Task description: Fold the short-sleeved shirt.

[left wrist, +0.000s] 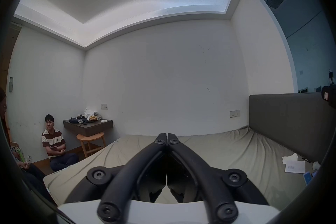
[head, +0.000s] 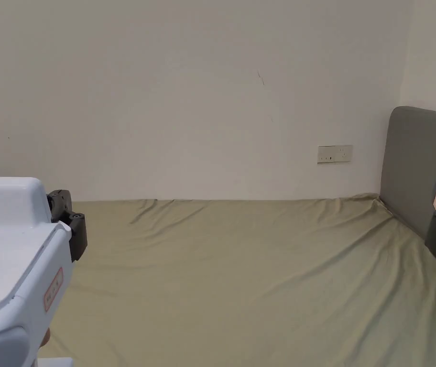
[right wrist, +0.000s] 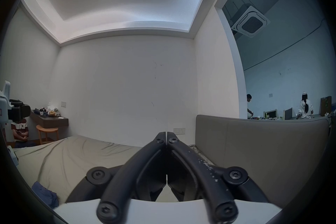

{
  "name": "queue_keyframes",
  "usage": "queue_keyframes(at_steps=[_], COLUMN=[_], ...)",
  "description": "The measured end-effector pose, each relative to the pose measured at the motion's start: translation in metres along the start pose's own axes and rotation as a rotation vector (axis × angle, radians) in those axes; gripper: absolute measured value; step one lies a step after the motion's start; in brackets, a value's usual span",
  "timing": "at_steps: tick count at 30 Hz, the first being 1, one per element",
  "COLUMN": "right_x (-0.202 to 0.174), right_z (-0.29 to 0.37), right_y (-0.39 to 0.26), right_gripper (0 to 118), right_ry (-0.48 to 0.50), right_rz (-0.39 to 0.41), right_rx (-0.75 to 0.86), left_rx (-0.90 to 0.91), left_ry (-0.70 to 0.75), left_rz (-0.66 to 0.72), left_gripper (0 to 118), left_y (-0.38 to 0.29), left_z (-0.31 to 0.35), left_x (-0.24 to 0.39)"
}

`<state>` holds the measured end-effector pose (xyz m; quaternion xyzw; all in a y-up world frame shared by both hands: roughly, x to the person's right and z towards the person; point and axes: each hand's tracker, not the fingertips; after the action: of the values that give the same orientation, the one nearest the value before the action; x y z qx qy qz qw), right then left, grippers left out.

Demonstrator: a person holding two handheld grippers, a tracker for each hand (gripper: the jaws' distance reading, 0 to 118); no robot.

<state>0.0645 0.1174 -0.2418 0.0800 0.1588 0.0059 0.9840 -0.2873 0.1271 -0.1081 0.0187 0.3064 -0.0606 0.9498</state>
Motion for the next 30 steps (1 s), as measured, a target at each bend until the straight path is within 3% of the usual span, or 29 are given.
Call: queue_keyframes(at_steps=[17, 18, 19, 20, 21, 23, 24, 26, 30], right_x=[0.005, 0.005, 0.005, 0.004, 0.004, 0.004, 0.004, 0.004, 0.004], right_z=[0.000, 0.000, -0.001, -0.001, -0.002, -0.002, -0.002, -0.004, 0.000], right_y=[0.000, 0.000, -0.002, -0.003, -0.004, -0.005, -0.005, -0.006, -0.006], right_gripper=[2, 13, 31, 55, 81, 100, 114, 118, 118], right_ry=[0.008, 0.014, 0.016, 0.015, 0.013, 0.023, 0.028, 0.019, -0.005], right_rz=[0.009, 0.019, 0.022, 0.026, 0.026, 0.008, 0.000, 0.006, 0.037], right_rx=[-0.023, -0.035, -0.031, -0.030, -0.036, -0.037, -0.038, -0.047, -0.009], left_rx=[-0.008, -0.006, -0.006, -0.011, -0.024, -0.026, -0.026, -0.028, -0.018], left_ry=[-0.032, -0.035, -0.034, -0.030, -0.030, -0.035, -0.035, -0.040, -0.066], left_rz=[-0.003, -0.001, -0.001, -0.003, -0.004, -0.004, -0.004, 0.002, 0.035], left_gripper=[0, 18, 43, 70, 85, 86, 94, 118, 118], left_y=[0.002, 0.002, 0.003, 0.004, 0.004, 0.003, 0.003, 0.002, 0.004], left_z=[0.001, 0.001, 0.001, 0.000, -0.001, -0.001, -0.001, -0.001, 0.002], left_x=[0.007, 0.008, 0.009, 0.010, 0.009, 0.010, 0.011, 0.009, 0.009])
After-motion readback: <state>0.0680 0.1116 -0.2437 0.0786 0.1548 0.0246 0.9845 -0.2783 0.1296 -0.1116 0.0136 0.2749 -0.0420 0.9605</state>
